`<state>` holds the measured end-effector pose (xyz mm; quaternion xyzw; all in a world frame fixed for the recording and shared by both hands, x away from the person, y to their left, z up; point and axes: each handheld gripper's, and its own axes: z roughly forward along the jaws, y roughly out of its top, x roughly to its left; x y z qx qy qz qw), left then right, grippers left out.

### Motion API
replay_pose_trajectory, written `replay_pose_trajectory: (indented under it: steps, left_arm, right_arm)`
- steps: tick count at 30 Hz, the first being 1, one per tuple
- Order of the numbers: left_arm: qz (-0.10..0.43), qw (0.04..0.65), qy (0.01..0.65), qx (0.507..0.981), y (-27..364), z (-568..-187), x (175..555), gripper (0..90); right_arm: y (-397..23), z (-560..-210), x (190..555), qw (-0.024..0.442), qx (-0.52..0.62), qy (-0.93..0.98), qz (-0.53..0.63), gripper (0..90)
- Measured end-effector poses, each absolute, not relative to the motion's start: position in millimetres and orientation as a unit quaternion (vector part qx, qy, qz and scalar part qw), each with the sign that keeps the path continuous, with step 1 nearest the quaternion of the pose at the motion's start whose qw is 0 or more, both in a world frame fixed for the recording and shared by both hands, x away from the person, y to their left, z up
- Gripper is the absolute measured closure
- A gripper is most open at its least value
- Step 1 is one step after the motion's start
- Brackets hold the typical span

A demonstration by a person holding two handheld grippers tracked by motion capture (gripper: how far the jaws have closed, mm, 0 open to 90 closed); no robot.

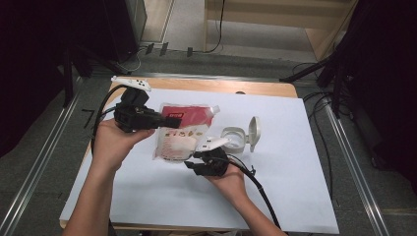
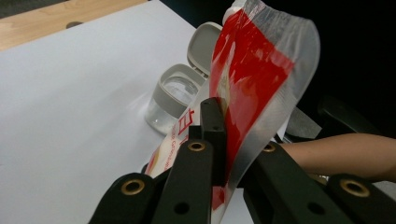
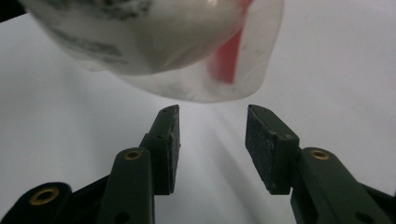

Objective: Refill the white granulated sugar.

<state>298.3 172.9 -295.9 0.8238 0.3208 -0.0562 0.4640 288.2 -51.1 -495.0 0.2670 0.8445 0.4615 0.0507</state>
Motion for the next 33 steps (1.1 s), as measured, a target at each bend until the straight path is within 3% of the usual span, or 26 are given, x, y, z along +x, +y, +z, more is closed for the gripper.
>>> replay_pose_trajectory:
  steps: [7, 13, 16, 22, 29, 33]
  left_arm:
    - [-0.087, 0.468, 0.325, 0.817, 169, -298, 299, 90.0]
    - [-0.096, 0.475, 0.334, 0.808, 167, -303, 303, 89.9]
    - [-0.100, 0.482, 0.338, 0.802, 166, -306, 304, 90.0]
    - [-0.072, 0.480, 0.346, 0.803, 165, -309, 307, 88.6]
    - [-0.079, 0.447, 0.340, 0.824, 154, -325, 314, 83.8]
    - [-0.049, 0.413, 0.337, 0.845, 151, -331, 316, 80.5]
  right_arm:
    - [-51, -498, 283, 0.099, 0.232, 0.834, 0.491, 52.7]
    - [-49, -495, 270, 0.141, 0.186, 0.821, 0.520, 56.7]
    - [-47, -493, 268, 0.130, 0.183, 0.816, 0.533, 54.9]
    - [-48, -491, 265, 0.116, 0.187, 0.820, 0.528, 60.9]
    - [-49, -490, 265, 0.082, 0.199, 0.819, 0.532, 62.7]
    - [-52, -490, 267, 0.064, 0.211, 0.821, 0.526, 62.8]
